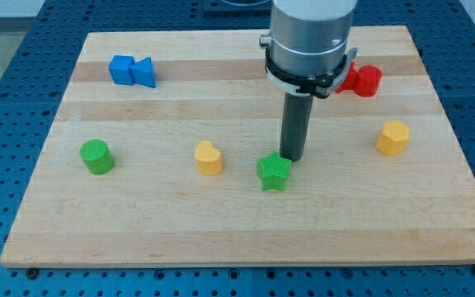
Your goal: Nudge green circle a bit down
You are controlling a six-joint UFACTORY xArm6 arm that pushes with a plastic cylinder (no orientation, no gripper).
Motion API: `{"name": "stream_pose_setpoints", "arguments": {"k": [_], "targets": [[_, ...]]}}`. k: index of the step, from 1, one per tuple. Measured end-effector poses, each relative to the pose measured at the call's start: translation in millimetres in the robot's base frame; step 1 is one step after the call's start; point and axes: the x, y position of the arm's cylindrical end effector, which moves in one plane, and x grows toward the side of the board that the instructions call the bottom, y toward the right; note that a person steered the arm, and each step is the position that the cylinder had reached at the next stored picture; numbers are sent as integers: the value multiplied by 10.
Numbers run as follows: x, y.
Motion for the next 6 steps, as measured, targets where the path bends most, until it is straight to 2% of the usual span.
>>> {"name": "stream_pose_setpoints", "arguments": {"k": [2,3,4,5,6], "targets": [[455,-520],[170,-487],[-314,-418],[-593,-971],[-671,-1843]]}}
